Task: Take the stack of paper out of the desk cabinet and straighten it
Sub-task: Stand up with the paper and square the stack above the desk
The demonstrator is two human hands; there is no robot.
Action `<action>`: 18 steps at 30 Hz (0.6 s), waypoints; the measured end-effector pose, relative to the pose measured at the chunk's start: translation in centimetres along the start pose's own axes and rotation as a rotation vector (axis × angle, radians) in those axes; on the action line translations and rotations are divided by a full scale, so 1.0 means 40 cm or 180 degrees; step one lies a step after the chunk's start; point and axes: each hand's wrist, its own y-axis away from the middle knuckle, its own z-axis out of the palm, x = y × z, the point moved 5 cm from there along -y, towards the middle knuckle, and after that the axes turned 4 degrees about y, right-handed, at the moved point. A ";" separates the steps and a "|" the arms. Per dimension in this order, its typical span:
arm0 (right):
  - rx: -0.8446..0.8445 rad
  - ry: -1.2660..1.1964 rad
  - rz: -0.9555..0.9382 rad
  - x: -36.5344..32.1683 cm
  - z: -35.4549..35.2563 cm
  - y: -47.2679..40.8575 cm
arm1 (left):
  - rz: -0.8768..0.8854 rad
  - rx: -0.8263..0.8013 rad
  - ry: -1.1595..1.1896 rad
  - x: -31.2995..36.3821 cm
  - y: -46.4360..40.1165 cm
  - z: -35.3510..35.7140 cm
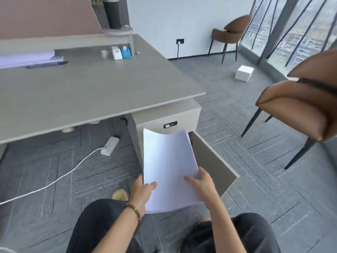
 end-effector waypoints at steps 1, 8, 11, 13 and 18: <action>0.0060 -0.0028 -0.0089 -0.033 -0.016 0.025 | 0.0091 -0.0050 0.0072 0.030 0.028 -0.004; 0.0317 -0.0348 -0.0801 -0.281 -0.109 0.198 | 0.0674 -0.0429 0.0589 0.248 0.184 -0.064; 0.0231 -0.0628 -0.1123 -0.373 -0.124 0.238 | 0.0854 -0.0623 0.0797 0.333 0.231 -0.099; 0.0124 -0.0714 -0.1253 -0.427 -0.124 0.250 | 0.0926 -0.0734 0.0886 0.378 0.253 -0.124; -0.0110 -0.0843 -0.1463 -0.557 -0.081 0.202 | 0.1080 -0.0627 0.0998 0.472 0.212 -0.195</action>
